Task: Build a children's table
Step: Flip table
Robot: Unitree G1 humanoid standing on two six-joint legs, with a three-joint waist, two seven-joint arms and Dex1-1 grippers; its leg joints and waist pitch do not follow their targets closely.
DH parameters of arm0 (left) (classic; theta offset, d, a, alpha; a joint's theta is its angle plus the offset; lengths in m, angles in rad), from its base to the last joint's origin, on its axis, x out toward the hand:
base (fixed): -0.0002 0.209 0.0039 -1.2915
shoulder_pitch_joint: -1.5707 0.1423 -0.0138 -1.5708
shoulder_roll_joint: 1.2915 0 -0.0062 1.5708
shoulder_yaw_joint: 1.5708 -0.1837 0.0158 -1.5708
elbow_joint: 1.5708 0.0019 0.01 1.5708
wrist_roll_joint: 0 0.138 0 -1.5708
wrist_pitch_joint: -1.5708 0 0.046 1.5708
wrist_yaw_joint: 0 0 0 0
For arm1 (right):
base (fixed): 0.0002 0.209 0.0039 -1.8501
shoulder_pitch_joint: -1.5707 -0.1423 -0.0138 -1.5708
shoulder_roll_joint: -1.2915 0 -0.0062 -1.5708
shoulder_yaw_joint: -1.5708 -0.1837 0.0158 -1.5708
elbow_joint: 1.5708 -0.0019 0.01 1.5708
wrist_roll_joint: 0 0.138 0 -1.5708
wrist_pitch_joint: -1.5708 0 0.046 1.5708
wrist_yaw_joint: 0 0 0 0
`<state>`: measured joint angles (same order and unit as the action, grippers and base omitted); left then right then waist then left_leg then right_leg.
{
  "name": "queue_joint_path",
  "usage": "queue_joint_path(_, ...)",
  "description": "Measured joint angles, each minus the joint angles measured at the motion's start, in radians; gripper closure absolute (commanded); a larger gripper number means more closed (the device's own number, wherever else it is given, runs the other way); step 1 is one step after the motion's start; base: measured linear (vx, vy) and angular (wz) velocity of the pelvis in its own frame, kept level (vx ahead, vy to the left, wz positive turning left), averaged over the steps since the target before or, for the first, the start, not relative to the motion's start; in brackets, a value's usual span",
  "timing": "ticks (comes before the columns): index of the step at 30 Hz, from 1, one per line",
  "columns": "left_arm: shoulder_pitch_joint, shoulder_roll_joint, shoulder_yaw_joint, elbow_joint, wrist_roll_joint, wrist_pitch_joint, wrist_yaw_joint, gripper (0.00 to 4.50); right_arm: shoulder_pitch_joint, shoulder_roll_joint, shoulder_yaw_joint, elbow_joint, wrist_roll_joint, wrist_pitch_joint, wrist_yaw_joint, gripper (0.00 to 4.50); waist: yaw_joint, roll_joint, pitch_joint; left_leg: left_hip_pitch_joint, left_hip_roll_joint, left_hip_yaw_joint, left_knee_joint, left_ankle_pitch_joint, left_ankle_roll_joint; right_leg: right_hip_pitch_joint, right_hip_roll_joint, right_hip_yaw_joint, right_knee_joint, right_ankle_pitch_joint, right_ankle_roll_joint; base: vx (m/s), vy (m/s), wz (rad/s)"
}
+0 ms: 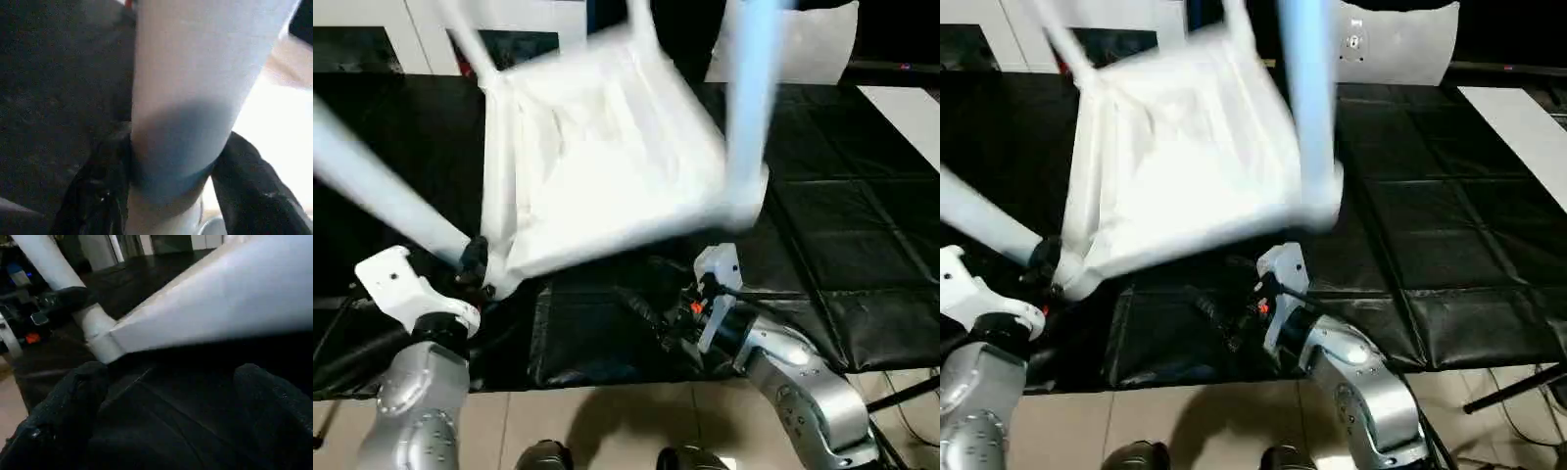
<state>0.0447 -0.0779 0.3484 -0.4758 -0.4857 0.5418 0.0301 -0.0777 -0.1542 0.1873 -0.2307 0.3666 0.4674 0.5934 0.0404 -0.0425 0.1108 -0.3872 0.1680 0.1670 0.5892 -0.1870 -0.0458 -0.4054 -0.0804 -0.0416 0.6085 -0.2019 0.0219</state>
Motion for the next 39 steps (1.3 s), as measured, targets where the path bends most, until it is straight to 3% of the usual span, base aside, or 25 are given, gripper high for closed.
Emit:
queue_joint_path(3, -0.003, -0.002, 0.012, -0.018, -0.044, 0.036, 0.006, 2.49, -0.001, 0.013, -0.007, 0.001, 0.009, 0.03, -0.021, 0.0, 0.002, -0.007, 0.003, -0.002, 0.001, -0.001, -0.002, 0.0, 0.0, 0.001, 0.003, 0.001, -0.007, 0.0, 0.0, 0.0, 0.0, 0.0)
queue_joint_path(7, -0.004, -0.002, 0.007, -0.05, -0.048, 0.092, 0.005, 2.49, -0.017, 0.041, -0.012, 0.003, 0.013, 0.045, -0.046, 0.0, 0.007, -0.006, 0.003, -0.004, -0.001, 0.001, -0.008, 0.0, 0.0, 0.002, 0.002, 0.004, -0.016, 0.003, 0.002, 0.0, 0.0, 0.0)
queue_joint_path(14, -0.004, -0.002, 0.007, -0.052, -0.047, 0.099, 0.005, 2.49, -0.023, 0.046, -0.022, 0.01, 0.016, 0.045, -0.056, 0.0, 0.012, -0.005, 0.003, 0.0, 0.0, 0.003, -0.014, 0.001, -0.001, 0.002, 0.003, 0.004, -0.016, 0.002, 0.003, 0.0, 0.0, 0.0)
queue_joint_path(17, -0.004, -0.002, 0.006, -0.052, -0.058, 0.103, 0.022, 2.49, -0.137, 0.159, -0.072, 0.173, 0.021, 0.011, -0.129, 0.0, 0.0, -0.005, 0.003, 0.0, 0.0, 0.003, -0.014, 0.003, -0.004, 0.0, 0.003, 0.004, -0.014, 0.003, 0.002, 0.0, 0.0, 0.0)
queue_joint_path(19, -0.006, -0.002, 0.003, -0.052, -0.076, 0.107, 0.032, 2.49, -0.197, 0.22, -0.095, 0.241, 0.036, -0.017, -0.171, 0.0, 0.002, -0.005, 0.003, 0.0, 0.0, 0.003, -0.014, 0.003, -0.004, 0.001, 0.003, 0.004, -0.014, 0.003, 0.002, 0.0, 0.0, 0.0)
queue_joint_path(23, -0.008, -0.001, -0.005, -0.05, -0.112, 0.113, 0.039, 2.49, -0.211, 0.243, -0.103, 0.269, 0.056, -0.045, -0.18, 0.0, 0.018, -0.006, 0.003, -0.002, -0.001, 0.004, -0.015, 0.002, -0.004, 0.001, 0.002, 0.004, -0.017, 0.004, 0.001, 0.0, 0.0, 0.0)
queue_joint_path(31, -0.015, -0.001, -0.007, -0.051, -0.117, 0.135, 0.039, 2.49, -0.21, 0.246, -0.121, 0.271, 0.076, -0.061, -0.172, 0.0, 0.017, -0.006, 0.003, 0.0, 0.0, 0.005, -0.015, 0.003, -0.004, 0.001, 0.003, 0.004, -0.015, 0.004, 0.001, 0.0, 0.0, 0.0)
queue_joint_path(35, -0.016, 0.0, -0.012, -0.049, -0.118, 0.141, 0.04, 2.49, -0.296, 0.297, -0.187, 0.363, 0.077, -0.148, -0.218, 0.0, 0.016, -0.003, 0.002, 0.0, 0.0, 0.005, -0.014, 0.004, -0.005, 0.001, 0.003, 0.004, -0.015, 0.005, 0.001, 0.0, 0.0, 0.0)
queue_joint_path(39, -0.019, 0.001, -0.021, -0.045, -0.127, 0.149, 0.04, 2.49, -0.332, 0.326, -0.204, 0.425, 0.098, -0.233, -0.25, 0.0, 0.021, 0.0, 0.001, 0.0, 0.001, 0.005, -0.014, 0.003, -0.005, 0.002, 0.003, 0.004, -0.015, 0.007, -0.003, 0.0, 0.0, 0.0)
